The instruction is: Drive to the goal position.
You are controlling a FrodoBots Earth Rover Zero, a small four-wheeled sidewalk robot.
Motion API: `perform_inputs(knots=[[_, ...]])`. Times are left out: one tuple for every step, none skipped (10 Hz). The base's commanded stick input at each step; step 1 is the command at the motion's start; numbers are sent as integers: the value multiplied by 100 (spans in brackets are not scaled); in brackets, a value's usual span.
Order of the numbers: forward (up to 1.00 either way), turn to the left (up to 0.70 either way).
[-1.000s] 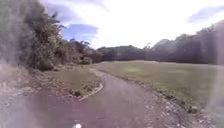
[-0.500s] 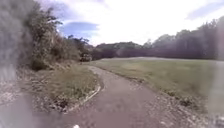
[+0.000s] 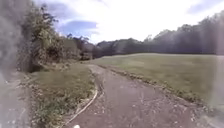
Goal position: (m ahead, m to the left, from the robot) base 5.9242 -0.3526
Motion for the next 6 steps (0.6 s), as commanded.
perform_inputs(knots=[[100, -30], [100, -3], [100, 0], [100, 0], [100, 0], [100, 0]])
